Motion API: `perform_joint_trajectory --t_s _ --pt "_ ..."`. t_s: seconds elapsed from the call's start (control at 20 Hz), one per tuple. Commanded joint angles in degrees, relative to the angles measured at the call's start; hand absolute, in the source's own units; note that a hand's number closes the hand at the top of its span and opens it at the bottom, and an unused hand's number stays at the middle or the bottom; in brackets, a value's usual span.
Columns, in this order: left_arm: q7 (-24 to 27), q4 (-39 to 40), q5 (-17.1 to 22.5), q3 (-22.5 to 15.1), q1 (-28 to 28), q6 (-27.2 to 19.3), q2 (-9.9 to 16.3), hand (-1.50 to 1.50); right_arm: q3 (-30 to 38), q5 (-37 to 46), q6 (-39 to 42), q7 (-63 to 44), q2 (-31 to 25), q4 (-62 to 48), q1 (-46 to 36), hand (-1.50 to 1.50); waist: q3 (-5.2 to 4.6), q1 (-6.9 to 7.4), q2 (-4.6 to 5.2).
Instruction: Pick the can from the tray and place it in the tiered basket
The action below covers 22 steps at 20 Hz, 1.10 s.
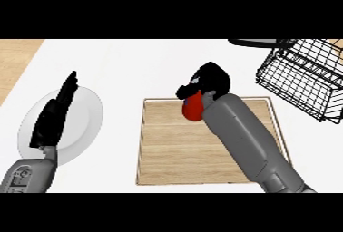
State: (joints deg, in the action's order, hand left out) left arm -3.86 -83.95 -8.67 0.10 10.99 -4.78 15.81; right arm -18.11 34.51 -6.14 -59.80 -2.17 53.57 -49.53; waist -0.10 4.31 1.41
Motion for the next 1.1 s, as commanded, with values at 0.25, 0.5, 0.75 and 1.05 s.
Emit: perform_joint_trajectory --t_s 0.25,0.5,0.75,1.05 --pt "-1.06 0.28 -0.21 0.27 0.92 0.21 0.31 0.00 3.53 17.94 -24.62 -6.34 -1.04 -9.07 -15.05 1.50 -0.03 -0.65 -0.66" --pt "0.62 0.69 -0.36 0.55 -2.42 -0.36 -0.18 0.00 5.24 25.93 -28.09 -8.26 -3.13 -14.90 -22.51 1.50 -0.02 -1.24 -0.91" --pt "-0.73 0.60 0.17 2.14 0.49 0.11 0.99 0.00 7.40 30.32 -19.55 -10.45 -6.50 -21.20 -31.06 1.50 0.01 -2.64 -1.21" --pt "-1.13 0.28 -0.40 1.74 -2.11 -0.19 0.03 0.00 11.73 28.87 -13.08 -7.66 -9.55 -24.06 -37.30 1.50 0.06 -3.24 -1.38"
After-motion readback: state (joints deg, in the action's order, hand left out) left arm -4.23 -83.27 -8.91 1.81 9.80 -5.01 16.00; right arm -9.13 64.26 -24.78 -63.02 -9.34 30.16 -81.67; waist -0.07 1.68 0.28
